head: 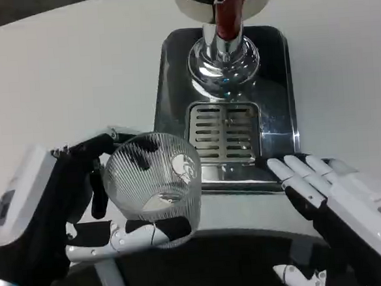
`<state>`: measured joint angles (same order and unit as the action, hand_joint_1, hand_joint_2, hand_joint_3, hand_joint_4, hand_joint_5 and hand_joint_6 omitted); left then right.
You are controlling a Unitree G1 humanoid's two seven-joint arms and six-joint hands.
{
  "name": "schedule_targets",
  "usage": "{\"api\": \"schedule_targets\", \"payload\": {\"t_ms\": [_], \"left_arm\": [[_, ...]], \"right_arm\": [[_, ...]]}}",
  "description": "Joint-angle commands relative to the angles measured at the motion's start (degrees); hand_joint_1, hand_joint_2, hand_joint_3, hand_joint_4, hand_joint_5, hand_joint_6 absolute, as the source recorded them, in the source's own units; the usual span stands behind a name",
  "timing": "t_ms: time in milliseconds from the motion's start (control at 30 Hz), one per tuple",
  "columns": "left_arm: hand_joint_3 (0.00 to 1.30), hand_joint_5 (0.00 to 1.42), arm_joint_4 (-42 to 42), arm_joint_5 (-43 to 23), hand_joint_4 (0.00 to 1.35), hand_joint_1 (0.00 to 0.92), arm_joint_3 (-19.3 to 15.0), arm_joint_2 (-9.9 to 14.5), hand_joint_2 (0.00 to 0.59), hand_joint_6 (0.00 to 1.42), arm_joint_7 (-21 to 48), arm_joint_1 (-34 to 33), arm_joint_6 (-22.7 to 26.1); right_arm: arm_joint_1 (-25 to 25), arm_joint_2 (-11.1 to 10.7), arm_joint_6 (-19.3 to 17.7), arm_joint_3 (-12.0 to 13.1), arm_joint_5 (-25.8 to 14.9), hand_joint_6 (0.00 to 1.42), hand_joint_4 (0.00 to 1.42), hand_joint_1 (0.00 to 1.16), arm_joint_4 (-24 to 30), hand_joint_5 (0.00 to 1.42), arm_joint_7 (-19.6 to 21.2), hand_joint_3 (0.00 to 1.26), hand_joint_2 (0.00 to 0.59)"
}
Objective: Grasp the cup under the faucet to collect the drink, then remove the cup.
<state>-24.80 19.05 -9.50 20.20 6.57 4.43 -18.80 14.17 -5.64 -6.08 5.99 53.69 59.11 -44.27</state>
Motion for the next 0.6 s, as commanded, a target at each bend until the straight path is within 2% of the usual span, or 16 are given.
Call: {"api": "schedule_targets", "payload": {"t_ms": [33,167,233,333,500,600], "left_arm": [[0.95,1.23,3.8,2.3,1.06,0.667,1.3,-0.5,0.000,1.42,-2.5,-3.7,-0.5],[0.95,1.23,9.9,5.4,1.06,0.667,2.6,-0.8,0.000,1.42,-4.7,-9.7,0.0],[0.95,1.23,12.1,6.4,1.06,0.667,3.4,-0.8,0.000,1.42,-5.6,-11.8,0.0],[0.95,1.23,16.9,8.7,1.06,0.667,5.5,-1.2,0.000,1.42,-7.7,-16.7,0.2],[0.95,1.23,23.3,11.7,1.06,0.667,7.9,-2.0,0.000,1.42,-11.2,-22.4,0.9],[0.94,1.23,26.3,12.7,1.06,0.667,9.1,-2.1,0.000,1.42,-12.9,-24.9,1.2]], "right_arm": [[2.1,0.6,-2.1,3.9,-3.5,0.00,0.00,0.42,0.9,0.00,0.2,0.02,0.461],[4.0,0.9,-4.4,9.4,-8.0,0.00,0.00,0.43,0.9,0.00,0.9,0.03,0.457],[4.7,0.9,-5.2,11.3,-9.7,0.00,0.00,0.43,0.9,0.00,0.9,0.03,0.456],[6.7,0.5,-6.6,16.2,-13.8,0.00,0.00,0.43,0.9,0.00,1.3,0.03,0.458],[8.9,-0.1,-8.2,21.6,-18.6,0.00,0.00,0.43,0.9,0.00,1.7,0.04,0.459],[9.9,-0.5,-8.7,23.9,-20.7,0.00,0.00,0.43,0.9,0.00,1.9,0.04,0.460]]}}
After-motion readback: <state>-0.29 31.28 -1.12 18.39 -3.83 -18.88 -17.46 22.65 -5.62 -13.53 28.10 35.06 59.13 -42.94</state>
